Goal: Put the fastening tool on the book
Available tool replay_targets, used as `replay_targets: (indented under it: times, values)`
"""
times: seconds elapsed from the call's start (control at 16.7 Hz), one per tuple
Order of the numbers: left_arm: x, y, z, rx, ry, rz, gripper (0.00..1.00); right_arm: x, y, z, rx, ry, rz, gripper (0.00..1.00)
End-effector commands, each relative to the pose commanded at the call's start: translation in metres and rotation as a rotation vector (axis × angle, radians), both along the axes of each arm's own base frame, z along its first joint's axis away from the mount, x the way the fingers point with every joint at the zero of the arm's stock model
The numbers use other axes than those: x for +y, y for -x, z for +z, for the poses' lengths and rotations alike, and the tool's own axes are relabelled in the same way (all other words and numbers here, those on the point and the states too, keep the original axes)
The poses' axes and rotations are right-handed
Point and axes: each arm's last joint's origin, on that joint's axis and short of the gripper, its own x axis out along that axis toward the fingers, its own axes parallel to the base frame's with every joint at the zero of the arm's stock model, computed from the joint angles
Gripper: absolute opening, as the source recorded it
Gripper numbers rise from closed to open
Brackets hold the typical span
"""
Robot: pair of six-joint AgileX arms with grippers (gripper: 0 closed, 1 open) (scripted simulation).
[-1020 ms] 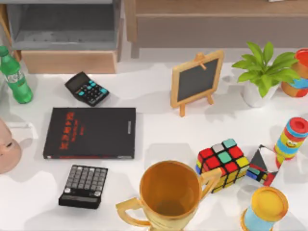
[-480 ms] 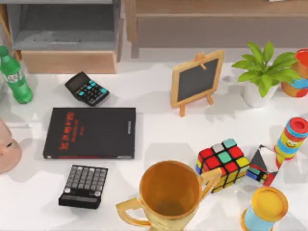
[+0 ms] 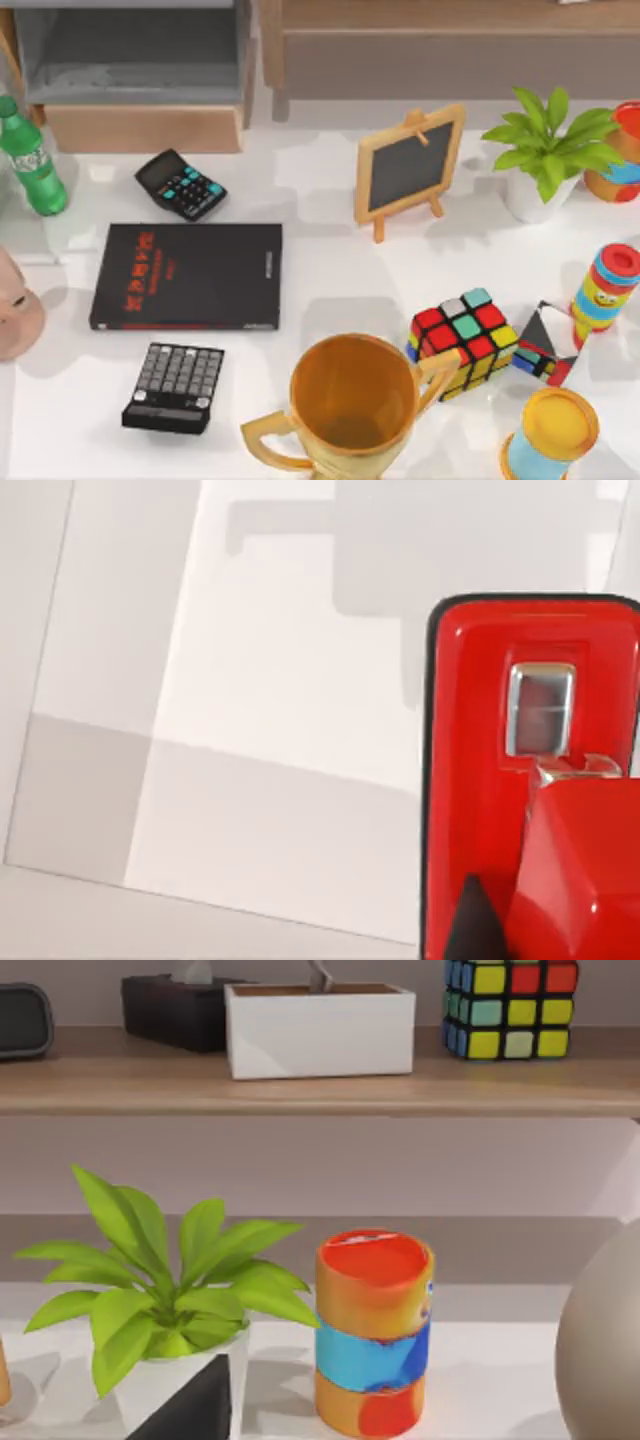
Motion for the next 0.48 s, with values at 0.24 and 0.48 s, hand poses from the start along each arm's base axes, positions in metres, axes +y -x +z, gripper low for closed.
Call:
replay_targets:
  times: [0.24,0.48]
  values:
    - [-0.057,0.022,0.018,0.009,0.048,-0.034,0.0,0.0,0.0,0.0,0.0,0.0,0.0,1.0]
    - [-0.131,0.038,0.002,0.082,0.075,-0.088,0.0,0.0,0.0,0.0,0.0,0.0,0.0,1.0]
